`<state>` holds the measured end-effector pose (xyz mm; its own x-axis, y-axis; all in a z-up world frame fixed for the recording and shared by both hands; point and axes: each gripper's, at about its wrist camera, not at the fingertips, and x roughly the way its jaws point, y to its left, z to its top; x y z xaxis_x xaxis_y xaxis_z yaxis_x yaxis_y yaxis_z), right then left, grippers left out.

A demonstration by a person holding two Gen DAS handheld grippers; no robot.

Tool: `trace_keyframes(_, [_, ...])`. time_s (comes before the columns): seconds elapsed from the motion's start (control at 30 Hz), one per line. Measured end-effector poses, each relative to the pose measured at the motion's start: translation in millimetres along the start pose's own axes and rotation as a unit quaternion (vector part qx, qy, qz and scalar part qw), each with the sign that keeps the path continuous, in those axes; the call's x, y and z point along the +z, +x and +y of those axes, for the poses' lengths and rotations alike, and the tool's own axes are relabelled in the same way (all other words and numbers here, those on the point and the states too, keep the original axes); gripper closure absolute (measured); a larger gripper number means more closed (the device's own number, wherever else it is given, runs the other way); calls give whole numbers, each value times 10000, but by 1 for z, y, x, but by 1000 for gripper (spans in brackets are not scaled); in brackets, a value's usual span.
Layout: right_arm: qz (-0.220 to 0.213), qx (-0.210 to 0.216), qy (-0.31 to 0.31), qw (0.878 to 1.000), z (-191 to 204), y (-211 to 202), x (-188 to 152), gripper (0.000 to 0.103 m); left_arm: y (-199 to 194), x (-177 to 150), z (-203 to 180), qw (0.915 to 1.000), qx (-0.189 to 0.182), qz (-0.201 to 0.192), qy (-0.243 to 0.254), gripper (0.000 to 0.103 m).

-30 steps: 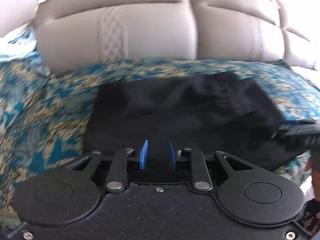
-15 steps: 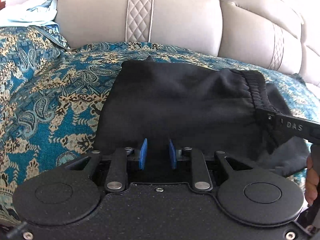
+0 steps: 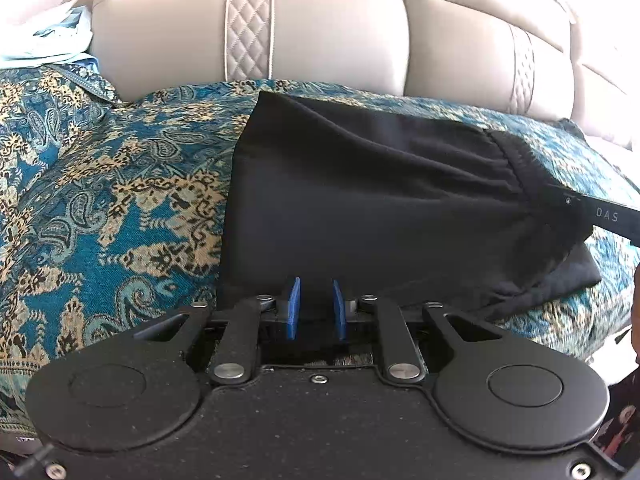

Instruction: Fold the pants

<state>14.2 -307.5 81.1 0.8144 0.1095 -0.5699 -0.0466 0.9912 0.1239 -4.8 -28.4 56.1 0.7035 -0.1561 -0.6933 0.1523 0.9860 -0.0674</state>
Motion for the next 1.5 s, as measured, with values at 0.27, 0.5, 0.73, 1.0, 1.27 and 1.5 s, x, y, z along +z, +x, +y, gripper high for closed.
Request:
trace_keyframes(0.27, [252, 35, 410, 9988, -19, -1, -7, 31, 3, -4, 0, 10000, 70, 57, 24, 85])
trace_keyframes(0.5, [664, 650, 791, 9925, -21, 7, -14, 26, 5, -6, 1, 9998, 144, 43, 117, 85])
trace_keyframes(0.73, [659, 635, 784, 9927, -6, 19, -6, 36, 6, -6, 2, 9996, 251, 47, 137, 85])
trace_keyframes(1.0, [433, 266, 674, 9964, 3, 21, 6, 74, 1, -2, 8, 9998, 105, 137, -36, 96])
trace_keyframes(1.27, [261, -321, -148, 9990, 7, -6, -3, 79, -10, -4, -6, 9996, -55, 67, 285, 96])
trace_keyframes(1.5, [264, -284, 514, 9979, -20, -9, -1, 44, -4, 39, -5, 9984, -74, -341, 455, 95])
